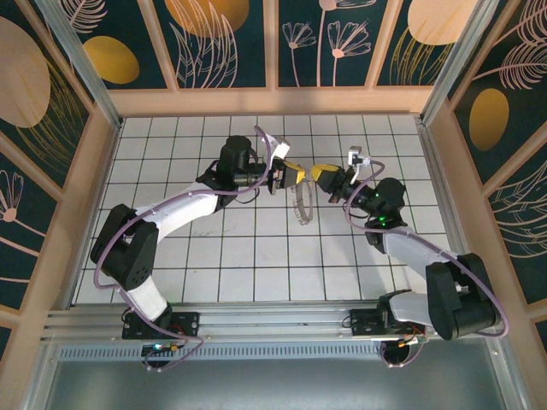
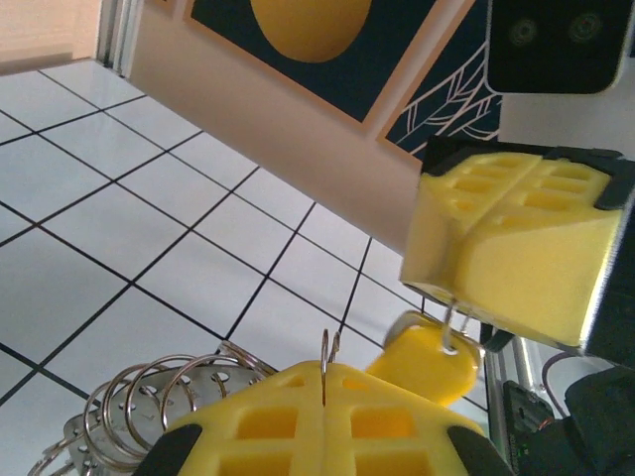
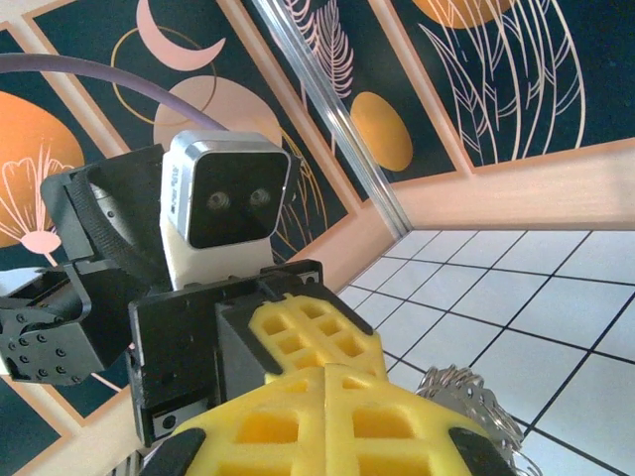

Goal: Put the keys on the keyring

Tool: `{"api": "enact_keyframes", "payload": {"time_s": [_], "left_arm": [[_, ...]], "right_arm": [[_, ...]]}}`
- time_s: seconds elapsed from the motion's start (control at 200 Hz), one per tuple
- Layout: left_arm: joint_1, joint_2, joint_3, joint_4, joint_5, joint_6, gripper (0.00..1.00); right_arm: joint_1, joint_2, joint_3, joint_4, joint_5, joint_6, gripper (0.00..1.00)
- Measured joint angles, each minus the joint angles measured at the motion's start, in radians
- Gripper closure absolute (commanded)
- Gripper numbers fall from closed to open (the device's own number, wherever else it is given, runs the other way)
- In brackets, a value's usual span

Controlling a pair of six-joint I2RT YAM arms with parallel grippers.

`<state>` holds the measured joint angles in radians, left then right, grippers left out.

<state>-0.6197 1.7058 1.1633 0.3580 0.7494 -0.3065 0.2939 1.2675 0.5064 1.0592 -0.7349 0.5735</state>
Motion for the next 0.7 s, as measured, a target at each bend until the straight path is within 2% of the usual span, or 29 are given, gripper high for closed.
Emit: {"api": "enact_keyframes", "payload": {"time_s": [0.696], "left_arm": [[0.000,0.000,0.000,-0.003,0.029,0.015,1.00]], "right_arm": [[0.014,0.103,0.051,0.008,-0.001,-0.015,1.00]]}}
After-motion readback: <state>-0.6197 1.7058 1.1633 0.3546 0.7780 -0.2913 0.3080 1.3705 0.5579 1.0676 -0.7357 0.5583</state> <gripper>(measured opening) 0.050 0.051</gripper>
